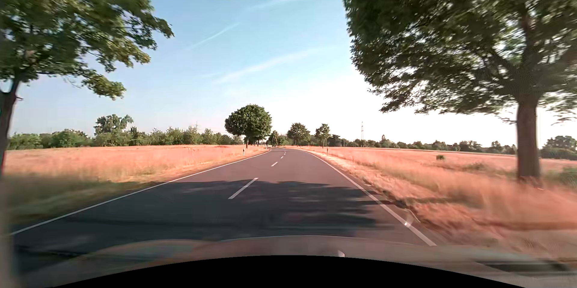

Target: Follow the waypoints while adhering to traffic rules and regulations

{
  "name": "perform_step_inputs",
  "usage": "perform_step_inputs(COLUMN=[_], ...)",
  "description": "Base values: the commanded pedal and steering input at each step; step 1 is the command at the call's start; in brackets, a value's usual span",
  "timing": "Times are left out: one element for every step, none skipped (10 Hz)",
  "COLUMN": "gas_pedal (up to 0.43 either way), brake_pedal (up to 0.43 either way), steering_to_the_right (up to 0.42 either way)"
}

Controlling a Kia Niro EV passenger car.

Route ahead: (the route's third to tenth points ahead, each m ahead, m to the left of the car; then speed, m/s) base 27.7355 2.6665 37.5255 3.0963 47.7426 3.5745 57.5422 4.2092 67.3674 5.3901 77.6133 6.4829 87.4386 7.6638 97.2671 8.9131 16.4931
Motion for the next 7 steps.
perform_step_inputs(gas_pedal=[0.000, 0.000, 0.000, 0.000, 0.000, 0.000, 0.000], brake_pedal=[0.000, 0.000, 0.000, 0.000, 0.000, 0.000, 0.000], steering_to_the_right=[-0.010, -0.010, -0.010, -0.010, -0.010, -0.010, -0.009])
